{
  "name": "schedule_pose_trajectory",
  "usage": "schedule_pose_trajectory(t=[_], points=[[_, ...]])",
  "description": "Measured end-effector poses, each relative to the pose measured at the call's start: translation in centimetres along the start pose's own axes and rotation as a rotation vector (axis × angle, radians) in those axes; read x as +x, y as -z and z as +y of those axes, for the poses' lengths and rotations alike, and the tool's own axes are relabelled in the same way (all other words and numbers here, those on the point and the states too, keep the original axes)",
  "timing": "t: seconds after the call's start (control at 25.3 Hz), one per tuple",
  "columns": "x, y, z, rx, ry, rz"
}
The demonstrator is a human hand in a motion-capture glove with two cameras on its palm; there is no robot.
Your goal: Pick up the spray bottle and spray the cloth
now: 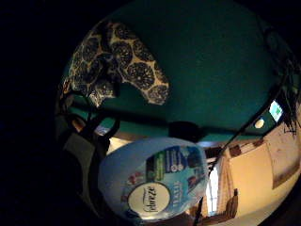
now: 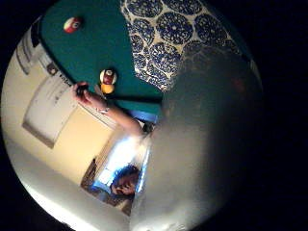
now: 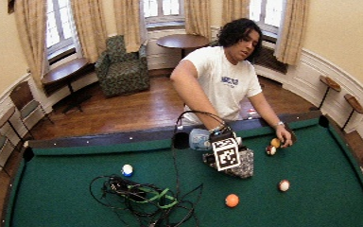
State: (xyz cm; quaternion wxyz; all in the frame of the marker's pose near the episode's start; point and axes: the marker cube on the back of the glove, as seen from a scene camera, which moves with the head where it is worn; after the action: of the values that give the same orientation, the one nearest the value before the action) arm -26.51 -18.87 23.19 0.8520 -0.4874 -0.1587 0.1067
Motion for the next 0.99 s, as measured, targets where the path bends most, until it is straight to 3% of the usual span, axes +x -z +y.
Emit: schedule_pose_trajectory(t=[0.55, 0.99], points=[[-3.8, -3.1, -2.8, -0.135, -0.021, 0.082], [-5.5, -1.1, -0.4, -0.070, 0.071, 0.053]])
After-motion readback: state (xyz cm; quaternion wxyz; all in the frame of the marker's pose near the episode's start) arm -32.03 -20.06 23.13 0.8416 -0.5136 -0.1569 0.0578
